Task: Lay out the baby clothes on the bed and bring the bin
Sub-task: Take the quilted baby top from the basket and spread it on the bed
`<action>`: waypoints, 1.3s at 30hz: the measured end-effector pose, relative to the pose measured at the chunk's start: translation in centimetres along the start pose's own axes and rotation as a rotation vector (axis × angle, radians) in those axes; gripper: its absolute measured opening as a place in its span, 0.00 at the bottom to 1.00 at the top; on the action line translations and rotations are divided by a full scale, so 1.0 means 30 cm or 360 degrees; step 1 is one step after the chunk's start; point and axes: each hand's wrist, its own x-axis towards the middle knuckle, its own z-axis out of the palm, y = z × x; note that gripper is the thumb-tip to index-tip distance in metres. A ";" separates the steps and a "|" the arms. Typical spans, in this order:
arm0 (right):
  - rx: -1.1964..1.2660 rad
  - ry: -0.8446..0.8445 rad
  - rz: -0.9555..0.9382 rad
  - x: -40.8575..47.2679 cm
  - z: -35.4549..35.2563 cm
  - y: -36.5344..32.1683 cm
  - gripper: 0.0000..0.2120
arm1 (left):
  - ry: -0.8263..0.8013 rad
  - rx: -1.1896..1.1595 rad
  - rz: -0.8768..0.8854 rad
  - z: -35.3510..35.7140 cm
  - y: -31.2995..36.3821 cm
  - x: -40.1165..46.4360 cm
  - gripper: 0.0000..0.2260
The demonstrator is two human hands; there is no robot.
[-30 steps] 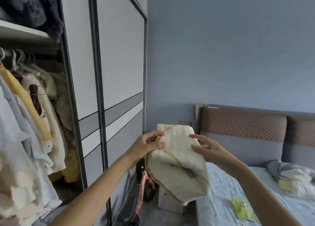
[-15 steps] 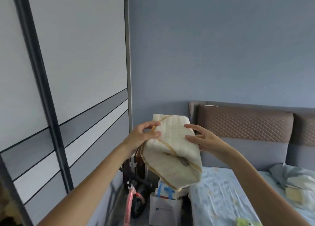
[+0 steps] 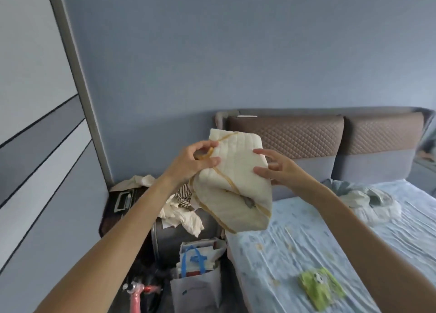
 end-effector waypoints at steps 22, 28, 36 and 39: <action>0.0187 0.1184 0.0417 0.040 -1.048 0.556 0.25 | -0.1224 -0.0359 0.0183 1.226 -0.087 1.134 0.18; 0.0254 0.1549 0.0650 -0.012 -1.151 0.712 0.25 | -0.1615 -0.0425 0.0234 1.567 -0.161 1.279 0.19; 0.0297 0.1921 0.0873 -0.063 -1.179 0.868 0.27 | -0.1920 -0.0463 0.0282 1.884 -0.291 1.339 0.18; 0.0320 0.1999 0.0900 -0.081 -1.197 0.901 0.27 | -0.1974 -0.0430 0.0367 1.957 -0.324 1.349 0.17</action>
